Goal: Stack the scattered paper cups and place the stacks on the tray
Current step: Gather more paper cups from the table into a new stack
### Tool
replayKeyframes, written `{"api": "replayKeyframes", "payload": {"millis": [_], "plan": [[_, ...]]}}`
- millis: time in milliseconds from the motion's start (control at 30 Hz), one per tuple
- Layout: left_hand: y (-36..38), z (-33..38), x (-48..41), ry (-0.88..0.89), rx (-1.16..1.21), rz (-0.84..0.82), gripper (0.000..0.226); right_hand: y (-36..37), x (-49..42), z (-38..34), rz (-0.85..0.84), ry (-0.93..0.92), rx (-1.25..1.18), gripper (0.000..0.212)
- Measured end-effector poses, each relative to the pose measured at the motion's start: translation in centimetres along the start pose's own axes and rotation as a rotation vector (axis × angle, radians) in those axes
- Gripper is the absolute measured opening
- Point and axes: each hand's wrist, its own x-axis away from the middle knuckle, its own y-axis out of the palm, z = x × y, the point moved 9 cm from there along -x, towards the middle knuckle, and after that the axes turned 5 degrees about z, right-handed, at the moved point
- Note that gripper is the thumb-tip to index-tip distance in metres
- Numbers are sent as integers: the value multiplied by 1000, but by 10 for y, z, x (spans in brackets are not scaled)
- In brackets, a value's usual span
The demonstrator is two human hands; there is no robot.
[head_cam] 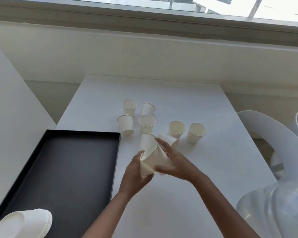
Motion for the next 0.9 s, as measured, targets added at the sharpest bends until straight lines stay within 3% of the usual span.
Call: {"api": "replayKeyframes", "payload": {"millis": [133, 333, 567, 667, 733, 833, 900], "plan": [[3, 2, 2, 12, 4, -19, 78, 3, -2, -7, 66, -53, -31, 70], [2, 6, 2, 10, 90, 7, 81, -12, -1, 1, 437, 43, -425, 53], [1, 3, -1, -131, 317, 55, 79, 26, 3, -1, 282, -38, -187, 40], [-5, -6, -3, -178, 306, 84, 87, 40, 5, 5, 128, -61, -87, 46], [-9, -10, -3, -179, 286, 98, 92, 38, 5, 6, 119, -81, -85, 47], [-14, -18, -2, -200, 288, 120, 91, 8, 1, 22, 432, 32, -154, 44], [-14, -23, -2, -213, 293, 128, 90, -13, 1, 49, 686, 255, -225, 43]]}}
